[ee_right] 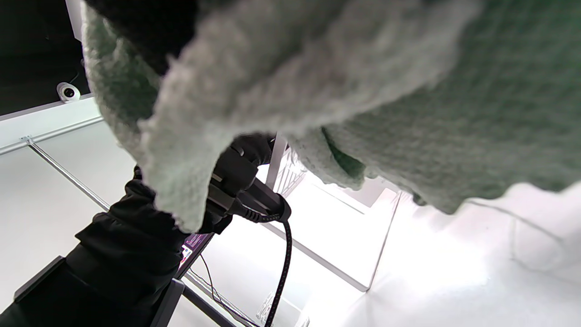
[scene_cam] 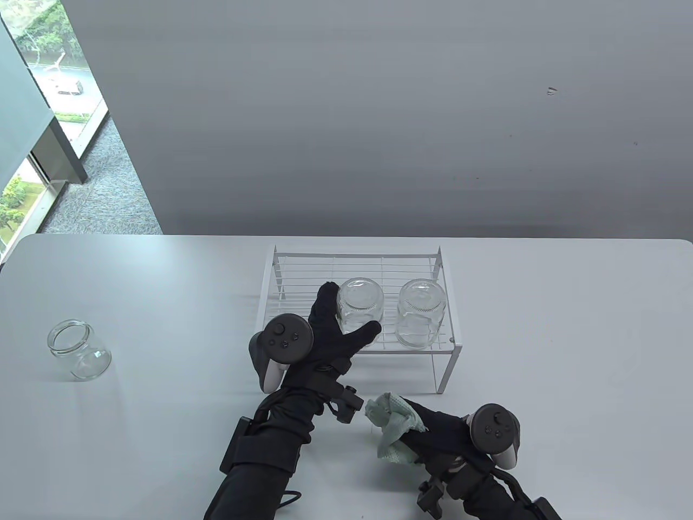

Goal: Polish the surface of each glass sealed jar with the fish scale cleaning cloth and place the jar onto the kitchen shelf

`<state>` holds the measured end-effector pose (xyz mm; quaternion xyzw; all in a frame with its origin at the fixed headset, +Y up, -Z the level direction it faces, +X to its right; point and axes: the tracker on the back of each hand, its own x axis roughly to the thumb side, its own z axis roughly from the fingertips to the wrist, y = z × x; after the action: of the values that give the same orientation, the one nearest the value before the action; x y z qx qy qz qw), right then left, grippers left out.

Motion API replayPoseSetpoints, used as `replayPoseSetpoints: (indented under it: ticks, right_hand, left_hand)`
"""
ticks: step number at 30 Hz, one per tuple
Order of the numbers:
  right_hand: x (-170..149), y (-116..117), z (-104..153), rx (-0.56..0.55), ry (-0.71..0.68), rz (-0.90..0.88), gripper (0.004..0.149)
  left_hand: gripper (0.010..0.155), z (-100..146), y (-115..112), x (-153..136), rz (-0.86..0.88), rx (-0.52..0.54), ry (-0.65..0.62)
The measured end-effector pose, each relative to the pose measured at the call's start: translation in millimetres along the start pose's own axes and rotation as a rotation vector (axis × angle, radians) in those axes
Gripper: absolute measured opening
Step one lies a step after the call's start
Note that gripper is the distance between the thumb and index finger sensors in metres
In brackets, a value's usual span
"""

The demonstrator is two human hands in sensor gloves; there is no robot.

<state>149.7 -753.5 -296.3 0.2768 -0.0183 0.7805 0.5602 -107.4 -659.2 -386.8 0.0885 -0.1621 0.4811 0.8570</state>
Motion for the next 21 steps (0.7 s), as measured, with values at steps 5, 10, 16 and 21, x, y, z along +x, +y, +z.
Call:
replayPoseSetpoints:
  ticks: [5, 10, 16, 21]
  right_hand:
    - [0, 0, 0, 0.001, 0.000, -0.001, 0.056]
    - [0, 0, 0, 0.001, 0.001, -0.001, 0.056]
    - [0, 1, 1, 0.009, 0.005, -0.002, 0.056]
    - [0, 2, 1, 0.008, 0.006, -0.003, 0.056]
  left_hand:
    - [0.109, 7, 15, 4, -0.023, 0.013, -0.033]
    - [0.109, 21, 37, 10, -0.056, 0.043, -0.088]
    - [0.101, 49, 69, 17, -0.161, 0.099, -0.170]
    - [0.089, 74, 100, 8, -0.276, 0.205, -0.209]
